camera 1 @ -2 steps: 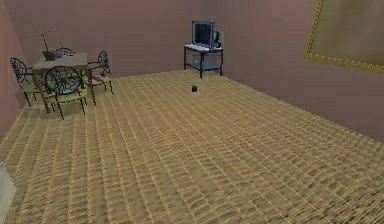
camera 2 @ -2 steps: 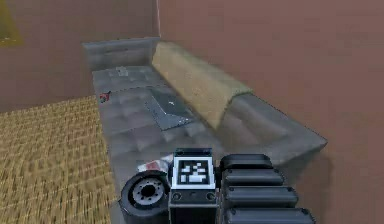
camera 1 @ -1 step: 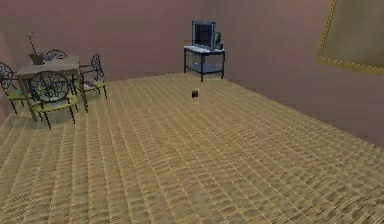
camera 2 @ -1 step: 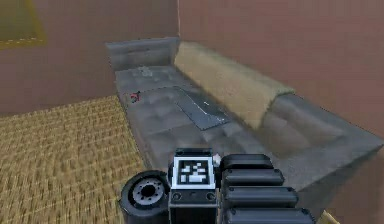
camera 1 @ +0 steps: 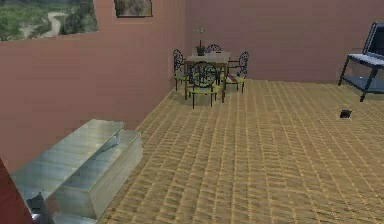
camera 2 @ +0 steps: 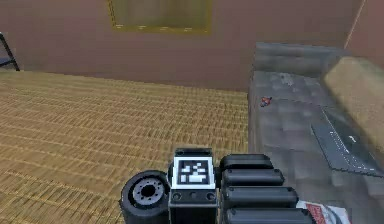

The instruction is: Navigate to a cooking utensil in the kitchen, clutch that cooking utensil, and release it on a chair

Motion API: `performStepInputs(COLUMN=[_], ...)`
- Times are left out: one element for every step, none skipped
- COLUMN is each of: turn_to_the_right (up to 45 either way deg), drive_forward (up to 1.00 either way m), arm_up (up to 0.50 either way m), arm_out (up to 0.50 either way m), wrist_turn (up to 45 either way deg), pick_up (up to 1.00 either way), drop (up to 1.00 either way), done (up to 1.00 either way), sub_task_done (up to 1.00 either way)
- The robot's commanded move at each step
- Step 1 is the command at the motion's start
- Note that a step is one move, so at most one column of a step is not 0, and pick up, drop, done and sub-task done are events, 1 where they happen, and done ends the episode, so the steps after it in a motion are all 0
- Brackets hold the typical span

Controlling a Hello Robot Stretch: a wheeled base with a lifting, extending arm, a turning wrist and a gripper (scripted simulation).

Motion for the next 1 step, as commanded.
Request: performStepInputs(turn_to_the_right=[0.0], drive_forward=[0.45], arm_up=[0.0], arm_out=[0.0], wrist_turn=[0.0], pick_up=[0.0], drop=[0.0], done=[0.0], sub_task_done=[0.0])
